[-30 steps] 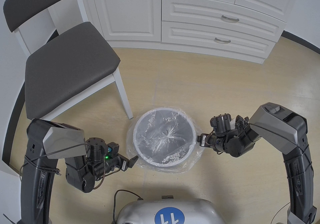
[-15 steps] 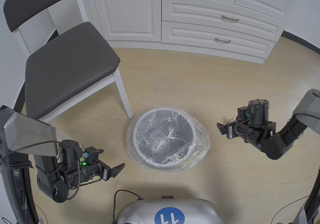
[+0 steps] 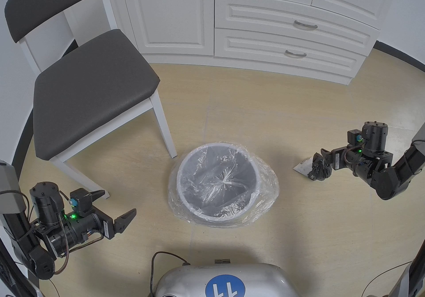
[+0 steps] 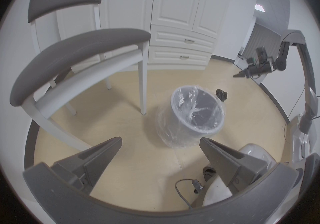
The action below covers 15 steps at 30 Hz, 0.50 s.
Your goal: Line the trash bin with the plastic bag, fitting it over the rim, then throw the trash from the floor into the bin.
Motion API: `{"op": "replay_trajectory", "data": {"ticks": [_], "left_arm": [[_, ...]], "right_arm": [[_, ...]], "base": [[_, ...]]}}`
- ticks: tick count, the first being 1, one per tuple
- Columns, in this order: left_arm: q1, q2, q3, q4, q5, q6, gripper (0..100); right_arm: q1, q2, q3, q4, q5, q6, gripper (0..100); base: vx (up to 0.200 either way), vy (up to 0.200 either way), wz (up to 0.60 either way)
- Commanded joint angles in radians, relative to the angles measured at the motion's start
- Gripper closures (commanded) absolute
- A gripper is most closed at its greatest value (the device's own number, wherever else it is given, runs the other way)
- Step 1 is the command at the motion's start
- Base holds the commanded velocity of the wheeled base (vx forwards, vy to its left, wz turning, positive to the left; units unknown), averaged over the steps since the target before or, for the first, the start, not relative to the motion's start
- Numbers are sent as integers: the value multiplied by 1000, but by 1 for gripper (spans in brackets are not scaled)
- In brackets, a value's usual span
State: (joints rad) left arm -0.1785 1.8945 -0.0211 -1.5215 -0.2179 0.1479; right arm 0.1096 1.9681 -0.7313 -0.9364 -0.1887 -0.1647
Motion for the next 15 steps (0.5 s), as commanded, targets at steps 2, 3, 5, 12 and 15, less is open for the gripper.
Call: {"op": "replay_trajectory", "data": {"ticks": [2, 3, 5, 12, 15], "left_arm": [[13, -109, 21, -6, 2, -5, 0], [10, -114, 21, -9, 3, -1, 0], [7, -132, 21, -9, 5, -1, 0], [19, -150, 21, -6, 9, -11, 0], [24, -146, 21, -6, 17, -11, 0]], "right_arm": [[-45, 224, -135, -5, 23, 2, 0], [-45, 279, -178, -4, 15, 13, 0], [-44, 360, -250, -1, 14, 43, 0], [-44, 558, -459, -1, -6, 111, 0], [-47, 598, -508, -2, -20, 123, 0]], "base": [[0, 0, 0], [0, 0, 0], [0, 0, 0], [0, 0, 0], [0, 0, 0]]}}
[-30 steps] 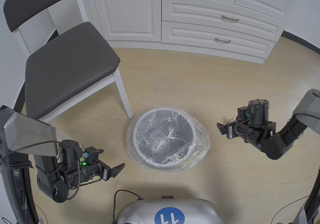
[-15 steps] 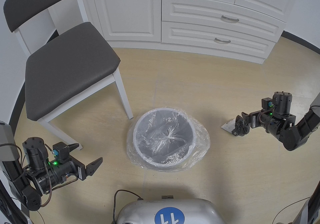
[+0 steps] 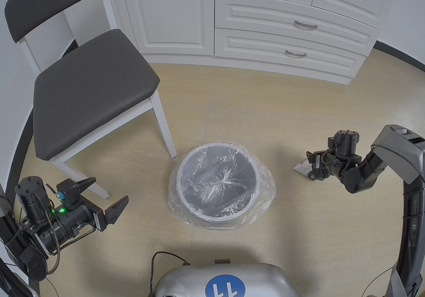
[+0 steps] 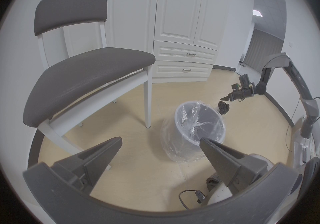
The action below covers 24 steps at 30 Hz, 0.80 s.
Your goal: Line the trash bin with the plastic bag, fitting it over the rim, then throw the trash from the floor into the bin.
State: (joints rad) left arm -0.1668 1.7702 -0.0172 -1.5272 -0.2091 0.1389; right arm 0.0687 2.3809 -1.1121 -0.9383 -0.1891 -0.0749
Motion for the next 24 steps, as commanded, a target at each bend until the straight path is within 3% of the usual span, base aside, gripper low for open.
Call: {"op": "replay_trajectory", "data": {"ticks": [1, 24], "left_arm": [[12, -21, 17, -1, 8, -2, 0], [20, -18, 17, -2, 10, -2, 0]], "right_arm": [[-6, 185, -127, 0, -19, 33, 0], [-81, 347, -304, 35, -27, 46, 0]], "base": [[0, 0, 0], [0, 0, 0]]}}
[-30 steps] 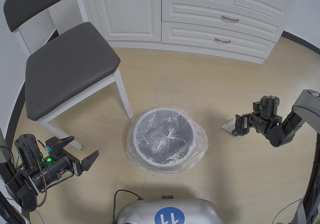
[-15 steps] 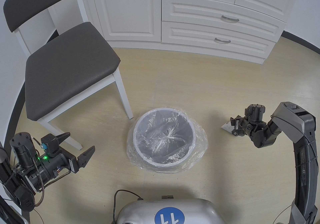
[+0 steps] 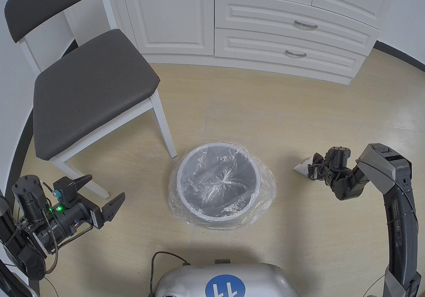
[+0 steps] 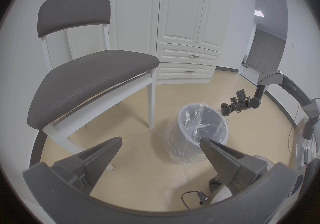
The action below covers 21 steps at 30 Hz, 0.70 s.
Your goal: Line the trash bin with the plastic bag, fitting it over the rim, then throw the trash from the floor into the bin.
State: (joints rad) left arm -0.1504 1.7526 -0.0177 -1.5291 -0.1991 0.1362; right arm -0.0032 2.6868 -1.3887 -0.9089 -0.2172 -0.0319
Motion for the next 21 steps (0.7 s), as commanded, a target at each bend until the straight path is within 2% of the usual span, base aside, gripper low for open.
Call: {"op": "replay_trajectory", "data": {"ticks": [1, 5, 6, 18, 20, 21], "left_arm": [[3, -1, 18, 0, 0, 0, 0], [3, -2, 18, 0, 0, 0, 0], [3, -2, 18, 0, 0, 0, 0], [6, -8, 18, -2, 0, 3, 0], [6, -8, 18, -2, 0, 3, 0], [6, -15, 18, -2, 0, 3, 0]], "right_arm": [[-12, 45, -33, 5, -1, 7, 0], [-12, 47, -38, 7, -1, 18, 0], [-12, 47, -38, 7, -1, 18, 100], [-12, 5, 13, -13, 1, 12, 100], [-6, -76, 79, -33, 7, 4, 100], [2, -176, 169, -61, 18, -2, 100]], "base": [[0, 0, 0], [0, 0, 0], [0, 0, 0], [0, 0, 0], [0, 0, 0], [0, 0, 0]]}}
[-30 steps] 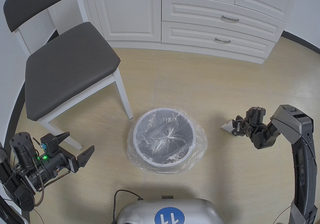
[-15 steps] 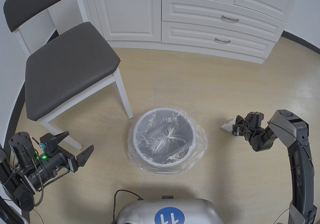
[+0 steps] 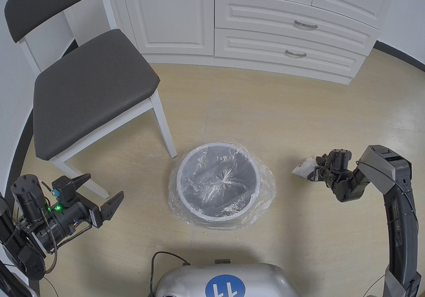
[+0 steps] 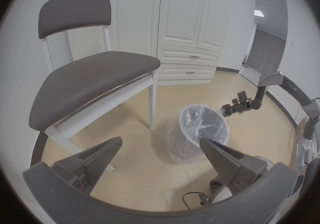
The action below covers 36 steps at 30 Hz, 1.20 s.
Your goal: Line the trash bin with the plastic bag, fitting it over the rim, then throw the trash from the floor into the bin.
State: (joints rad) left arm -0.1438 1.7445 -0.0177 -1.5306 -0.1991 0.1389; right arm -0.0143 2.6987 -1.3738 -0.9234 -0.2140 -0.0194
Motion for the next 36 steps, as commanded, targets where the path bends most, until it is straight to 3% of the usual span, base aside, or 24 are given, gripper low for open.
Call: {"op": "replay_trajectory", "data": {"ticks": [1, 3, 8, 14, 16, 22, 26, 32, 36], "left_arm": [[0, -11, 18, 0, 0, 1, 0], [-2, -17, 18, 0, 0, 2, 0], [0, -23, 18, 0, 0, 2, 0], [4, -54, 18, 0, 0, 4, 0], [4, -59, 18, 0, 0, 4, 0], [3, -106, 18, 0, 0, 8, 0], [1, -125, 18, 0, 0, 10, 0], [0, -166, 18, 0, 0, 11, 0], [4, -187, 16, 0, -3, 18, 0]], "right_arm": [[16, -227, 191, -57, 21, -16, 100], [22, -356, 295, -66, 58, -39, 100], [43, -603, 455, 21, 59, -108, 100], [214, -965, 648, 77, 62, -108, 100], [238, -994, 664, 80, 59, -109, 100], [467, -1169, 719, 193, 58, -97, 100], [563, -1169, 680, 284, 39, -22, 100], [715, -1106, 516, 503, -39, 222, 100], [743, -984, 271, 804, -61, 279, 100]], "base": [[0, 0, 0], [0, 0, 0], [0, 0, 0], [0, 0, 0], [0, 0, 0], [0, 0, 0], [0, 0, 0], [0, 0, 0], [0, 0, 0]]}}
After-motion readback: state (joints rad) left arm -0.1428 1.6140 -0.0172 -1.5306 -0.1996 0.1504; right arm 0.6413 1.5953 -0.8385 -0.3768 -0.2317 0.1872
